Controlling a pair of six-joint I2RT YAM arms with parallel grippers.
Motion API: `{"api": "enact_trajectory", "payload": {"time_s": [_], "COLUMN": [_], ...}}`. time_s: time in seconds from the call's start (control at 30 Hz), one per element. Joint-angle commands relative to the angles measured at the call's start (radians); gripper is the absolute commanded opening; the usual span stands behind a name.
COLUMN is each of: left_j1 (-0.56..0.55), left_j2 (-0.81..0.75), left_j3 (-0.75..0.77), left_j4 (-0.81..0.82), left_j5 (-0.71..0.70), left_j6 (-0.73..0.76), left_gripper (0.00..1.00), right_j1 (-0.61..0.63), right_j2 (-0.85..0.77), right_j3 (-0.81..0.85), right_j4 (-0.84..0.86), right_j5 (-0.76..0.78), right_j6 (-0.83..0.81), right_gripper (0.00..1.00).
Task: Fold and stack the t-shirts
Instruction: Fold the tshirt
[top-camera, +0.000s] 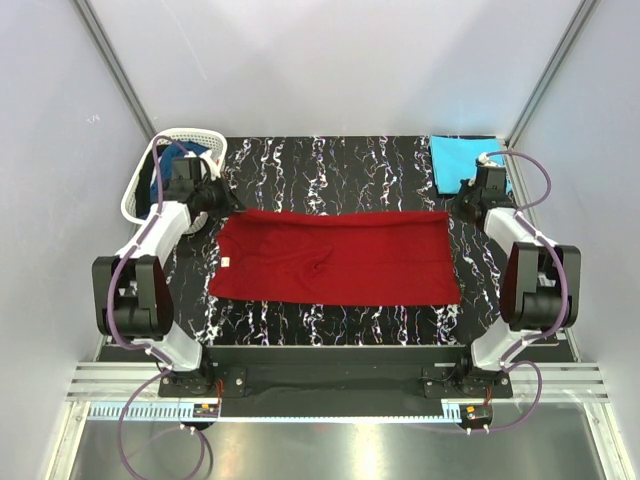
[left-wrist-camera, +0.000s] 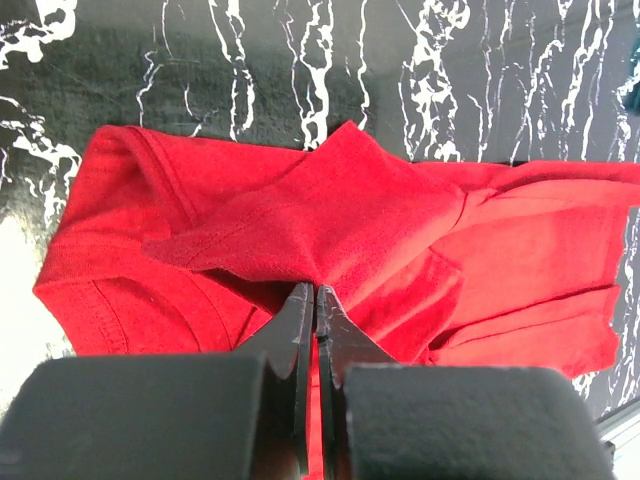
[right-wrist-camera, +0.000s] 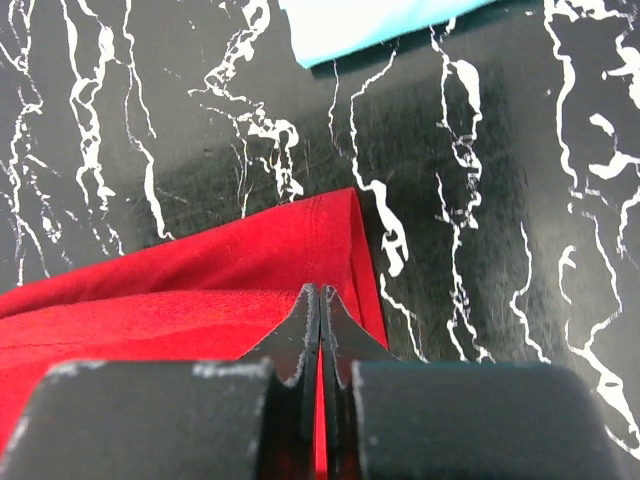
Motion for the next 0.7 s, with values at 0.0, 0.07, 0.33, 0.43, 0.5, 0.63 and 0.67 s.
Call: {"api": "enact_trajectory", "payload": {"time_s": [0.0, 0.07, 0.33, 0.43, 0.5, 0.63, 0.67], "left_j1": [-0.001, -0.001, -0.001, -0.001, -0.003, -0.009, -0.009], "left_j2": [-0.079, -0.095, -0.179, -0.199, -0.202, -0.199, -0.198], "left_j3": [-0.022, -0.032, -0.121, -0.149, -0.163, -0.198, -0.213], "left_j4": [0.003, -0.020, -0.045, -0.044, -0.044, -0.037, -0.036], "left_j5": [-0.001, -0.017, -0.022, -0.022, -0.016, -0.019, -0.021], "left_j6": [-0.005, -0.004, -0.001, -0.002, -0.002, -0.002, -0.002], "left_gripper": [0.00, 0.00, 0.00, 0.00, 0.00, 0.00, 0.00], "right_j1": [-0.003, -0.003, -0.003, -0.005, -0.005, -0.005, -0.005], "right_j2": [-0.082, -0.106, -0.191, -0.223, -0.225, -0.225, -0.228], "right_j3": [-0.029, -0.044, -0.146, -0.172, -0.184, -0.216, -0.224], "right_j4": [0.043, 0.043, 0.039, 0.036, 0.026, 0.010, 0.006], "right_j5": [0.025, 0.025, 0.021, 0.017, 0.022, 0.010, 0.002], "right_j6": [0.023, 0.026, 0.055, 0.065, 0.080, 0.143, 0.152], "right_gripper": [0.00, 0.00, 0.00, 0.00, 0.00, 0.00, 0.00]}}
